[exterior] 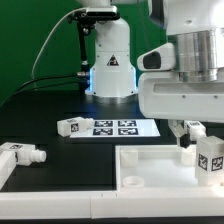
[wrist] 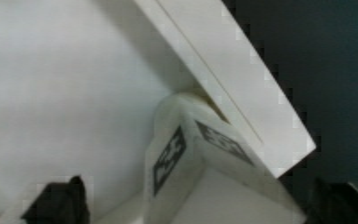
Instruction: Assemble square table
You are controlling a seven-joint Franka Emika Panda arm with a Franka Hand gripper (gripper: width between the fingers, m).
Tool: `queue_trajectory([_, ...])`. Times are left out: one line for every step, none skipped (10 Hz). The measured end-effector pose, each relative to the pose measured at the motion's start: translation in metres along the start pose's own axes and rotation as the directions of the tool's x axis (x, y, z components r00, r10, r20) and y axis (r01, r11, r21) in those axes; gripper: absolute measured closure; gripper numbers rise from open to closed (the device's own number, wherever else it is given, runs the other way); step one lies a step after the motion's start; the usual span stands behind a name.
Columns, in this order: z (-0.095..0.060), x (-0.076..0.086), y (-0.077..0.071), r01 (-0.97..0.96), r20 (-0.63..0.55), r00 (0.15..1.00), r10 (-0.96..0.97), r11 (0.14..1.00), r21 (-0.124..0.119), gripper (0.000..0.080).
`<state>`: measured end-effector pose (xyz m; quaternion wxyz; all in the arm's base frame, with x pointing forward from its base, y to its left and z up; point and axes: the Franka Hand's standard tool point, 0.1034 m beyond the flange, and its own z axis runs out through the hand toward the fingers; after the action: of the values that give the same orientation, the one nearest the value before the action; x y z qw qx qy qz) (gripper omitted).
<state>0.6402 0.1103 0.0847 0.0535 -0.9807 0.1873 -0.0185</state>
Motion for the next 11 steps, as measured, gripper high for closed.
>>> queue_trajectory([-0.0011,0.0008,-0.0017,0.125,0.001,0.992,-0.125,0.992,-0.001,0.0159])
queue_trajectory([-0.0003,0.0006,-0.0003,0.182,0.002,0.983,-0.182,0.983,-0.002,0.0151])
queue_trajectory([-0.0001,0.0006,-0.0001,0.212,0.003,0.977,-0.212,0.977,-0.002,0.0151])
queue_trajectory([0.0007,0.001,0.0006,0.331,0.002,0.944,-0.331,0.944,-0.005,0.0151])
queue_trajectory([0.0055,0.0046,-0.0012,0.589,-0.02,0.807,-0.59,0.808,-0.029,0.0151])
queue_trajectory([0.0073,0.0051,-0.0049,0.651,-0.031,0.758,-0.652,0.759,-0.036,0.0151])
queue_trajectory([0.007,0.0056,-0.0041,0.621,-0.032,0.782,-0.622,0.783,-0.035,0.0151])
queue_trajectory([0.0072,0.0057,-0.0037,0.615,-0.031,0.787,-0.616,0.787,-0.035,0.0253])
queue_trajectory([0.0073,0.0055,-0.004,0.575,-0.033,0.817,-0.576,0.817,-0.033,0.0253])
queue_trajectory([0.0073,0.0055,-0.0041,0.511,-0.036,0.858,-0.512,0.859,-0.03,0.043])
queue_trajectory([0.0072,0.0058,-0.0035,0.448,-0.038,0.893,-0.449,0.893,-0.028,0.0515])
